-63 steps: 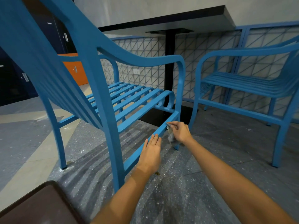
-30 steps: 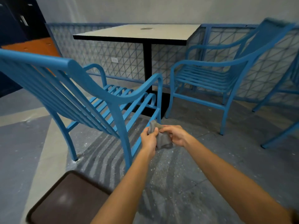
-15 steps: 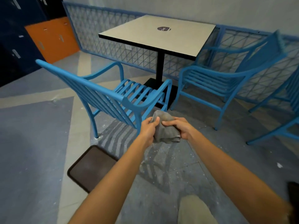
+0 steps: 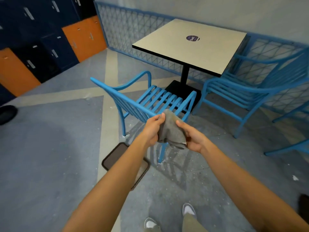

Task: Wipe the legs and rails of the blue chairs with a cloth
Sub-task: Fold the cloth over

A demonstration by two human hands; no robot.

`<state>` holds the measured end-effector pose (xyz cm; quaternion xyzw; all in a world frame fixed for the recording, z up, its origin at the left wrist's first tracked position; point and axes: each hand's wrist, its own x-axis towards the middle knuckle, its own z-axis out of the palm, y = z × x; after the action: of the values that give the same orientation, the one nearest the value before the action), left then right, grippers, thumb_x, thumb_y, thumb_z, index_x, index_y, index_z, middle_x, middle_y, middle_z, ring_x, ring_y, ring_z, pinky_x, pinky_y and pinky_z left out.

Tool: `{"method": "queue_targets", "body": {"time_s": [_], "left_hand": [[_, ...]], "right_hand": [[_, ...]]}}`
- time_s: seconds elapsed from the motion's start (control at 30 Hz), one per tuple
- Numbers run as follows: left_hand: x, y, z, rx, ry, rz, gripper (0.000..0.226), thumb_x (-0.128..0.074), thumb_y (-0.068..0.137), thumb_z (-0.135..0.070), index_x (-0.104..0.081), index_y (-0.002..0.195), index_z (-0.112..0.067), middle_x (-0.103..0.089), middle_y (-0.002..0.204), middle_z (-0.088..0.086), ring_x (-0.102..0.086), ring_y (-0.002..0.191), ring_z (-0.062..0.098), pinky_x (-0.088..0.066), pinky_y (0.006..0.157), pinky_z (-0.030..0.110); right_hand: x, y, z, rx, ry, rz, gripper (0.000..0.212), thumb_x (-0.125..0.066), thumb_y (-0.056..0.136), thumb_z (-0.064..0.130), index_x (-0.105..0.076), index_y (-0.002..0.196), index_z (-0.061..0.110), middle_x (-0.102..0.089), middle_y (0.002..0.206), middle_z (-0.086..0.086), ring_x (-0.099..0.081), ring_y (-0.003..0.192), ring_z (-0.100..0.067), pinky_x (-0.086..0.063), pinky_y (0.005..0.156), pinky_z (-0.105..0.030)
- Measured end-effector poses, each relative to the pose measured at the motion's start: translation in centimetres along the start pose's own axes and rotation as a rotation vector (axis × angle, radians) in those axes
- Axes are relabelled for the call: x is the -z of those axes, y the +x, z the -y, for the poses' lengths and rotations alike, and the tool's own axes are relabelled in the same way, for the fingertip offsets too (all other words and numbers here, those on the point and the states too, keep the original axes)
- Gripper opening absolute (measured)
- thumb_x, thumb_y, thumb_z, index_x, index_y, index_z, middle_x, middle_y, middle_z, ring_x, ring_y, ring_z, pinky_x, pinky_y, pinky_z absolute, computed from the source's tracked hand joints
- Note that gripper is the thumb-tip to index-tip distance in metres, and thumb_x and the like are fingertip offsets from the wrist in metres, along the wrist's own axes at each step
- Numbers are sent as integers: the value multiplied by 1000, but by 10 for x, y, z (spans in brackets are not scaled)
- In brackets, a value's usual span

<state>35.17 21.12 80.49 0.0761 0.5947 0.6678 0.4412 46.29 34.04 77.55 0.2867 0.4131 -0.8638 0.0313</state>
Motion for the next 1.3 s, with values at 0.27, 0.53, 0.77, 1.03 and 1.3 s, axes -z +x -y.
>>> {"method": "queue_targets", "body": {"time_s": [0.27, 0.53, 0.77, 1.03, 1.3], "left_hand": [[15, -15, -61, -13, -33, -97, 34, -45, 101, -32, -61, 122, -10, -67, 118, 10, -64, 107, 23, -56, 83, 38], [26, -14, -112, -30, -21, -175, 31, -48, 100, -34, -63, 116, -12, -68, 100, 5, -65, 91, 21, -56, 78, 38], [38, 6, -132, 73, -101, -265, 21, -56, 96, -34, -64, 91, -15, -66, 90, 5, -63, 83, 23, -52, 64, 37], [84, 25, -152, 59, -124, -234, 13, -50, 100, -25, -59, 94, -18, -62, 95, 4, -59, 82, 22, -53, 65, 38], [156, 56, -176, 74, -45, -114, 18, -50, 100, -24, -60, 112, -15, -63, 99, 4, -59, 85, 23, -51, 65, 38]], "right_hand": [[-52, 4, 28, -51, 101, -6, 68, -78, 71, 45, -61, 126, 10, -65, 124, -14, -63, 114, -32, -54, 88, -46], [-89, 16, 75, -27, 54, -29, 49, -78, 72, 37, -67, 112, 10, -72, 108, -12, -71, 94, -30, -59, 74, -47], [-111, 41, 107, 20, -24, 42, 59, -70, 79, 27, -54, 132, 8, -59, 131, -20, -62, 108, -33, -55, 85, -46], [-137, 74, 109, 34, 21, 37, 67, -75, 71, 27, -54, 132, 8, -61, 128, -19, -63, 109, -33, -55, 86, -47], [-194, 119, 86, 139, 86, -67, 56, -71, 79, 33, -58, 128, 10, -65, 122, -18, -66, 105, -33, -57, 79, -46]]}}
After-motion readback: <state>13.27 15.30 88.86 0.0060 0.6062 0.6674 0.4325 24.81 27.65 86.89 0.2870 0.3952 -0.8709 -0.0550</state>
